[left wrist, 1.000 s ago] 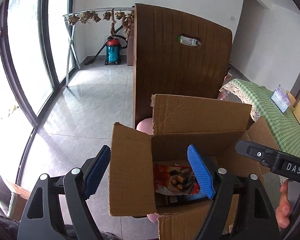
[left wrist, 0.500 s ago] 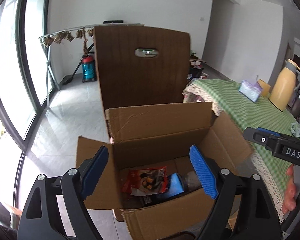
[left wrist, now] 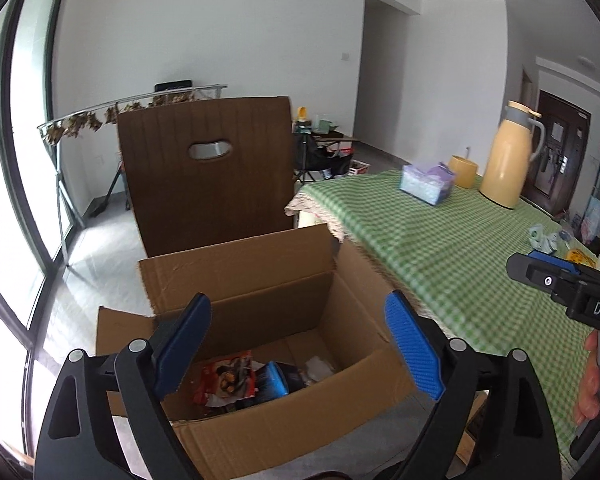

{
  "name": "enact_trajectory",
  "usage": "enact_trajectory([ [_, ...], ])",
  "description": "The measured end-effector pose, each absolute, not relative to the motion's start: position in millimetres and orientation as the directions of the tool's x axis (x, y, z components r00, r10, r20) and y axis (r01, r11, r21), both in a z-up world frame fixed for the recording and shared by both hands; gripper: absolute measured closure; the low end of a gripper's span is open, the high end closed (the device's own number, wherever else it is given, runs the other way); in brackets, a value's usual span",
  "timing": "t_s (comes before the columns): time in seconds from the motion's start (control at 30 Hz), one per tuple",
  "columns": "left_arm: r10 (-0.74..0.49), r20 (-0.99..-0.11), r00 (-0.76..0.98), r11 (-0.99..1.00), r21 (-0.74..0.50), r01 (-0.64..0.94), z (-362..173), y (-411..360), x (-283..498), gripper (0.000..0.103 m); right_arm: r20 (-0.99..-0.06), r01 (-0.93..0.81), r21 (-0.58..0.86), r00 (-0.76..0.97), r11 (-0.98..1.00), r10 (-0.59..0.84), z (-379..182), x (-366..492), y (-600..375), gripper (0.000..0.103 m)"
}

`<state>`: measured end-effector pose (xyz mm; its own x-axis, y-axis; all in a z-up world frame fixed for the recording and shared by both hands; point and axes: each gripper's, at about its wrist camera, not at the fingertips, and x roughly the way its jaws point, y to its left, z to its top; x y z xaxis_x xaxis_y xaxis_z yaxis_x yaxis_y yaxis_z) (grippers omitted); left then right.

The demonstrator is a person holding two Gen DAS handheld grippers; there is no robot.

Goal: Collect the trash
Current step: 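Move both tools back over the table trash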

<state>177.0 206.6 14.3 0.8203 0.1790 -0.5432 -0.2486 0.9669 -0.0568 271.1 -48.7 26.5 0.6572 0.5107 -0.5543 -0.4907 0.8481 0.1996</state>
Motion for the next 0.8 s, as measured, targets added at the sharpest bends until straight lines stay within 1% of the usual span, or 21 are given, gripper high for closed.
enact_trajectory([
  [0.1,0.132,-0.537,0.833,0.980,-0.054,-0.190,15.0,178.6,180.9,0.014,-0.546,-0.438,0.199,0.693,0.877,0.470,27.9,263.2,-84.4,0.037],
  [0.37,-0.006,-0.531,0.847,0.999,-0.043,-0.020,15.8,89.7,205.2,0.014,-0.540,-0.210,0.232,0.784,0.950,0.305,21.5,233.6,-209.6,0.037],
  [0.5,-0.097,-0.532,0.841,0.995,-0.058,0.078,12.9,35.2,213.4,0.014,-0.557,-0.062,0.240,0.809,0.969,0.189,13.5,202.1,-274.5,0.037],
  [0.67,-0.190,-0.564,0.804,0.979,-0.046,0.200,2.5,-28.7,223.8,0.014,-0.575,0.150,0.211,0.818,0.966,-0.001,7.9,155.6,-361.7,0.037],
  [0.7,-0.211,-0.573,0.792,0.973,-0.043,0.228,-0.9,-45.5,226.2,0.014,-0.579,0.181,0.213,0.815,0.960,-0.025,7.4,148.3,-374.9,0.034],
  [0.8,-0.256,-0.585,0.770,0.958,-0.045,0.283,-6.5,-76.2,228.6,0.014,-0.616,0.269,0.207,0.783,0.941,-0.088,0.7,144.5,-414.5,0.033],
])
